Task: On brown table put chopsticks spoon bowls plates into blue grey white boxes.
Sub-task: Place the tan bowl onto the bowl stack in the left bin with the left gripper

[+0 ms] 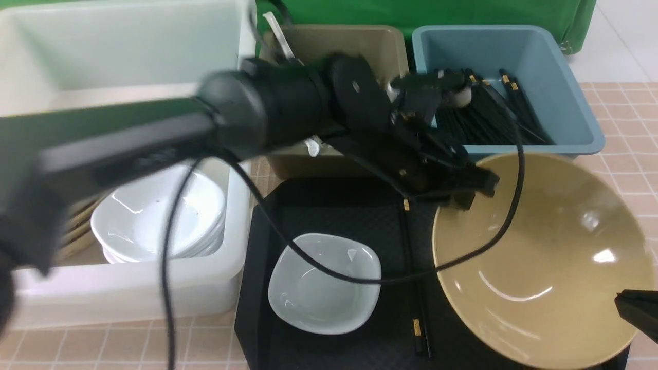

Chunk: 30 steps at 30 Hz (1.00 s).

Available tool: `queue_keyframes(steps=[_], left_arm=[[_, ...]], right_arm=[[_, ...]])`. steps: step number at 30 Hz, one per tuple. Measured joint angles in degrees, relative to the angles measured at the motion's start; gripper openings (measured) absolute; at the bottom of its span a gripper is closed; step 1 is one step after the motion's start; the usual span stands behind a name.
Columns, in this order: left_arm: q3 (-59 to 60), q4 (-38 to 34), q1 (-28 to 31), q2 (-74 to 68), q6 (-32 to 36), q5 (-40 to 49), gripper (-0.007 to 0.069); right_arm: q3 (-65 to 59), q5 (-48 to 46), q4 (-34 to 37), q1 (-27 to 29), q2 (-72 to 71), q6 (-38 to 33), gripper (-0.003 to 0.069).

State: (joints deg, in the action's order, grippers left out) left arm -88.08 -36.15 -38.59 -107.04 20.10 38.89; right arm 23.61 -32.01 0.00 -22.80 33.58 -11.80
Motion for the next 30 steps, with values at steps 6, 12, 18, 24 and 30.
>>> queue_keyframes(steps=[6,12,18,24,30], left_arm=[[0.0,-0.8,11.7,14.0,2.6,3.5,0.0009],[0.0,3.7,36.2,28.8,2.4,12.5,0.001],[5.8,8.2,60.6,39.3,-2.8,13.6,0.001],[18.1,10.2,70.8,39.4,-9.0,7.6,0.001],[29.0,12.2,71.3,39.3,-11.6,5.5,0.0011]], right_arm=[[0.0,0.5,0.0,0.0,0.0,0.0,0.0047],[0.0,1.1,0.0,0.0,0.0,0.1,0.0048],[0.0,2.2,0.0,0.0,0.0,0.2,0.0048],[0.0,3.0,0.0,0.0,0.0,0.7,0.0048],[0.0,3.6,0.0,0.0,0.0,0.9,0.0048]])
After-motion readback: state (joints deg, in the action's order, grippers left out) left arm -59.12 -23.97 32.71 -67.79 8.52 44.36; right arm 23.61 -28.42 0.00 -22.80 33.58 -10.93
